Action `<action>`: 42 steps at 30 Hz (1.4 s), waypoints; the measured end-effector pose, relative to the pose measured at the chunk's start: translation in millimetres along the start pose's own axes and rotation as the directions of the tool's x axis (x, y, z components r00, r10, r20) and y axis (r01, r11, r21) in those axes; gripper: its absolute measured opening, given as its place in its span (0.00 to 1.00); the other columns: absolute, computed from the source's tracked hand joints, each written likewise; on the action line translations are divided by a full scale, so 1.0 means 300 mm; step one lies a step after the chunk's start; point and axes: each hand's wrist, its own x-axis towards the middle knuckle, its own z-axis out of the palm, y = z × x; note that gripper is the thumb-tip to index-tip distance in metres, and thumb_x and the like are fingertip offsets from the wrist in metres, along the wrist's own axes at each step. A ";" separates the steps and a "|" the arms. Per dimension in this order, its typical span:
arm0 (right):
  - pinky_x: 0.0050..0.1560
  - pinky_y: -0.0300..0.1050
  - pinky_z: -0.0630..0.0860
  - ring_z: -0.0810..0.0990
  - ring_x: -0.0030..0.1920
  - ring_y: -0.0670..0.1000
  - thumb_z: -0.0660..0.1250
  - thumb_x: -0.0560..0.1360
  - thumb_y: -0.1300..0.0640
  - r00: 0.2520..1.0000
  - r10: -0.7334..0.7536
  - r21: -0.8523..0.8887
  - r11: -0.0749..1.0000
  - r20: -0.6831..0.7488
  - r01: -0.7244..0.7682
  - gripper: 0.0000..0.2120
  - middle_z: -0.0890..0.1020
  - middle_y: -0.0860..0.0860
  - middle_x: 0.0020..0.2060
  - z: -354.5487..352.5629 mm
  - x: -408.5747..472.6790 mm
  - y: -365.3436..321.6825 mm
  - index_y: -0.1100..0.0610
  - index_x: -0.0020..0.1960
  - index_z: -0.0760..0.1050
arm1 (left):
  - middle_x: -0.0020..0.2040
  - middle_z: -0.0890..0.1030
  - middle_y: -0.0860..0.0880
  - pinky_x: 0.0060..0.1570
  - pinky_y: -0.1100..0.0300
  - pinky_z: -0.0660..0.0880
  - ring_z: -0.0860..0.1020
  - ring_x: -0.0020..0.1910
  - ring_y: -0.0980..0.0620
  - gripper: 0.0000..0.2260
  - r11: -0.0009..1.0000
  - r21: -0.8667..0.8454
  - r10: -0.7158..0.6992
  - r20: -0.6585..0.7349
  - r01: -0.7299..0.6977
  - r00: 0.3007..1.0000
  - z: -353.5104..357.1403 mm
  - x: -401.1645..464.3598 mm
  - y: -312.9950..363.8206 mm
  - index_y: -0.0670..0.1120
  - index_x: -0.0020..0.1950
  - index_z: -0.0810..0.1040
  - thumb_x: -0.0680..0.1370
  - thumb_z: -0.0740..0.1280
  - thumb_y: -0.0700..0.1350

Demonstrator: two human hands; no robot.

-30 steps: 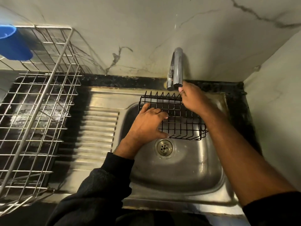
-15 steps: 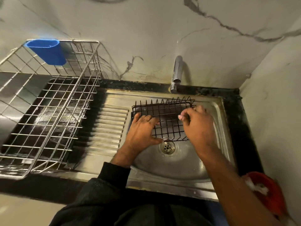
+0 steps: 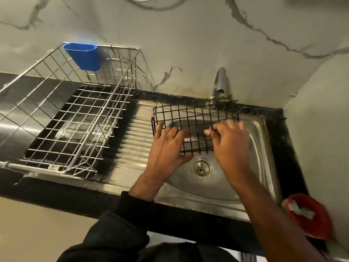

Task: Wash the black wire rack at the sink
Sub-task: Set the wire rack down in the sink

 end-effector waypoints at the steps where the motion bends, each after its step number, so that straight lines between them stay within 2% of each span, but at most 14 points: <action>1: 0.49 0.54 0.74 0.73 0.53 0.55 0.71 0.77 0.52 0.999 0.004 -0.027 1.000 -0.032 -0.005 0.09 0.81 0.52 0.49 -0.001 -0.003 -0.019 0.56 0.53 0.81 | 0.54 0.82 0.48 0.76 0.43 0.58 0.79 0.60 0.46 0.30 1.000 -0.006 0.016 0.001 -0.016 1.000 -0.019 0.015 -0.012 0.47 0.61 0.79 0.64 0.81 0.57; 4: 0.51 0.53 0.73 0.73 0.52 0.55 0.68 0.77 0.52 0.996 0.063 -0.054 0.996 -0.058 -0.067 0.09 0.81 0.52 0.48 0.001 -0.022 -0.075 0.56 0.53 0.81 | 0.60 0.81 0.49 0.77 0.47 0.55 0.76 0.65 0.47 0.28 0.997 -0.012 0.075 0.119 -0.074 0.990 -0.080 0.056 -0.049 0.49 0.66 0.77 0.69 0.77 0.57; 6: 0.52 0.49 0.70 0.71 0.52 0.53 0.67 0.78 0.52 0.989 0.116 -0.013 0.993 -0.096 -0.118 0.09 0.80 0.52 0.47 -0.005 -0.037 -0.128 0.56 0.52 0.81 | 0.63 0.80 0.48 0.78 0.46 0.54 0.74 0.68 0.46 0.28 0.988 0.020 0.149 0.136 -0.154 0.979 -0.127 0.063 -0.088 0.49 0.69 0.74 0.72 0.75 0.57; 10: 0.51 0.45 0.67 0.69 0.53 0.51 0.67 0.79 0.51 0.972 0.150 -0.010 0.988 -0.178 -0.154 0.09 0.79 0.52 0.49 -0.040 -0.032 -0.267 0.55 0.54 0.80 | 0.64 0.79 0.48 0.79 0.44 0.52 0.74 0.68 0.46 0.28 0.966 0.047 0.250 0.072 -0.253 0.966 -0.237 0.088 -0.159 0.48 0.69 0.74 0.72 0.77 0.54; 13: 0.50 0.44 0.65 0.64 0.53 0.45 0.65 0.80 0.51 0.950 0.142 -0.022 0.988 -0.279 -0.154 0.08 0.74 0.47 0.49 -0.099 0.004 -0.397 0.52 0.54 0.79 | 0.62 0.81 0.49 0.78 0.45 0.53 0.76 0.66 0.47 0.29 0.957 0.039 0.290 -0.065 -0.288 0.955 -0.349 0.123 -0.217 0.48 0.67 0.76 0.70 0.79 0.53; 16: 0.50 0.43 0.63 0.63 0.55 0.45 0.61 0.80 0.48 0.925 0.147 0.020 0.989 -0.351 -0.150 0.12 0.75 0.49 0.52 -0.149 0.057 -0.530 0.53 0.56 0.78 | 0.63 0.81 0.48 0.78 0.45 0.50 0.76 0.67 0.47 0.28 0.945 0.025 0.324 -0.168 -0.325 0.931 -0.480 0.145 -0.282 0.48 0.67 0.77 0.70 0.79 0.52; 18: 0.52 0.43 0.64 0.64 0.56 0.46 0.61 0.80 0.47 0.933 0.108 0.044 0.994 -0.344 -0.099 0.15 0.76 0.49 0.53 -0.170 0.109 -0.613 0.54 0.58 0.78 | 0.63 0.81 0.48 0.79 0.45 0.50 0.76 0.68 0.47 0.26 0.951 -0.001 0.304 -0.189 -0.310 0.934 -0.569 0.157 -0.340 0.49 0.68 0.76 0.73 0.77 0.53; 24: 0.52 0.40 0.61 0.69 0.57 0.52 0.69 0.77 0.49 0.965 -0.151 -0.007 0.988 -0.213 0.154 0.11 0.80 0.50 0.50 -0.161 0.326 -0.858 0.55 0.55 0.82 | 0.63 0.80 0.48 0.76 0.46 0.58 0.77 0.66 0.48 0.20 0.974 -0.007 0.216 -0.284 -0.227 0.934 -0.702 0.107 -0.596 0.49 0.70 0.74 0.80 0.68 0.53; 27: 0.50 0.41 0.61 0.68 0.54 0.48 0.71 0.75 0.47 0.973 -0.218 0.053 0.973 -0.080 0.223 0.12 0.78 0.47 0.47 -0.083 0.428 -0.991 0.53 0.53 0.83 | 0.61 0.81 0.49 0.70 0.48 0.67 0.79 0.61 0.48 0.19 0.986 0.006 0.159 -0.300 -0.165 0.941 -0.725 0.084 -0.754 0.49 0.71 0.75 0.81 0.68 0.50; 29: 0.49 0.43 0.63 0.69 0.53 0.48 0.73 0.73 0.47 0.970 -0.240 0.108 0.964 -0.046 0.244 0.12 0.77 0.46 0.44 -0.001 0.478 -1.094 0.54 0.51 0.84 | 0.61 0.81 0.49 0.69 0.47 0.68 0.80 0.60 0.47 0.18 0.994 0.021 0.112 -0.304 -0.110 0.946 -0.747 0.084 -0.872 0.49 0.70 0.75 0.80 0.68 0.47; 31: 0.48 0.44 0.66 0.73 0.53 0.51 0.74 0.72 0.46 0.972 -0.232 0.128 0.963 -0.046 0.236 0.12 0.79 0.47 0.42 0.092 0.511 -1.178 0.54 0.49 0.85 | 0.61 0.82 0.49 0.71 0.46 0.67 0.80 0.61 0.46 0.18 0.995 0.074 0.084 -0.296 -0.065 0.951 -0.768 0.104 -0.979 0.50 0.70 0.77 0.80 0.69 0.45; 35: 0.50 0.46 0.76 0.80 0.44 0.52 0.72 0.75 0.47 0.993 -0.116 0.177 0.977 -0.016 0.117 0.11 0.83 0.48 0.36 0.272 0.544 -1.270 0.54 0.44 0.84 | 0.62 0.82 0.48 0.73 0.44 0.66 0.80 0.62 0.45 0.19 0.968 0.247 0.096 -0.198 -0.045 0.976 -0.795 0.170 -1.149 0.50 0.70 0.76 0.80 0.68 0.39; 39: 0.45 0.46 0.76 0.79 0.39 0.49 0.68 0.79 0.52 0.976 -0.022 0.277 0.960 0.218 -0.040 0.09 0.84 0.52 0.42 0.403 0.528 -1.288 0.58 0.49 0.82 | 0.66 0.80 0.48 0.65 0.49 0.72 0.79 0.63 0.46 0.22 0.918 0.369 0.159 -0.013 -0.143 0.987 -0.789 0.230 -1.264 0.49 0.72 0.74 0.79 0.67 0.36; 42: 0.50 0.49 0.78 0.81 0.45 0.51 0.67 0.79 0.55 0.943 -0.026 0.287 0.955 0.331 -0.074 0.08 0.85 0.54 0.47 0.488 0.521 -1.272 0.59 0.53 0.82 | 0.64 0.81 0.49 0.58 0.51 0.77 0.81 0.59 0.48 0.19 0.896 0.390 0.191 0.087 -0.210 0.978 -0.746 0.262 -1.332 0.51 0.71 0.75 0.81 0.66 0.38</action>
